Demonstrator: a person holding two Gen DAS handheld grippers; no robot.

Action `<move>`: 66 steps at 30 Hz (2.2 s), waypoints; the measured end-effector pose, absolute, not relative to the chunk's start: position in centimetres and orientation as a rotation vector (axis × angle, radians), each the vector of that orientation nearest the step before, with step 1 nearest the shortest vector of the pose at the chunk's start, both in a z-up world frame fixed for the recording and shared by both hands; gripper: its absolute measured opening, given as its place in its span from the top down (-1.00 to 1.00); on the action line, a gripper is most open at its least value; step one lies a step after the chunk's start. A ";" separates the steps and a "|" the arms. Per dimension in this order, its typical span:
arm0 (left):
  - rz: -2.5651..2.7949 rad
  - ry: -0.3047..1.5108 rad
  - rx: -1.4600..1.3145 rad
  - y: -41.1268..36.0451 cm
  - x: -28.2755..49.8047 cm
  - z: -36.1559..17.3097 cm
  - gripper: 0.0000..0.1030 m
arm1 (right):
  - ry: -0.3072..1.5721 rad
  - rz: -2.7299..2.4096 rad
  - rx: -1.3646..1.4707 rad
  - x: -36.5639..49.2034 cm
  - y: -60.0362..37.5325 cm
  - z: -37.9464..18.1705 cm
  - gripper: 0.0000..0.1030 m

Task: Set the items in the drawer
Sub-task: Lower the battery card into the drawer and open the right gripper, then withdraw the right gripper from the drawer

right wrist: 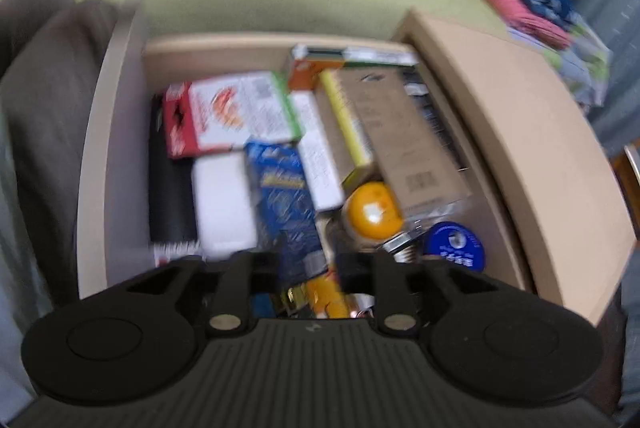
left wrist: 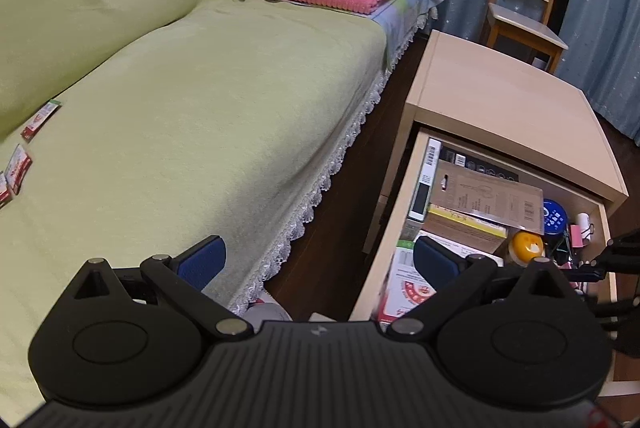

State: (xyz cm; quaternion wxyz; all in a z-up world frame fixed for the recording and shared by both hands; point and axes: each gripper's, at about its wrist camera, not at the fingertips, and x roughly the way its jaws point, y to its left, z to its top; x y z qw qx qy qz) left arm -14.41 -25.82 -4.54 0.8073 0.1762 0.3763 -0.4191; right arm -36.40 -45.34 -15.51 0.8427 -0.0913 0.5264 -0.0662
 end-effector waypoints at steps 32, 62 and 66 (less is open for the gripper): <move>-1.052 0.858 0.488 -28.7 -18.3 -6.7 -0.96 | 0.860 -0.521 0.660 -43.5 -46.8 -13.9 0.00; -1.249 0.681 0.693 -30.6 -27.6 -6.5 -0.96 | 0.686 -0.714 0.560 -51.6 -41.6 -10.5 -0.28; -1.276 0.667 0.716 -30.8 -29.0 -6.6 -0.96 | 0.677 -0.737 0.560 -52.6 -41.3 -10.6 -0.30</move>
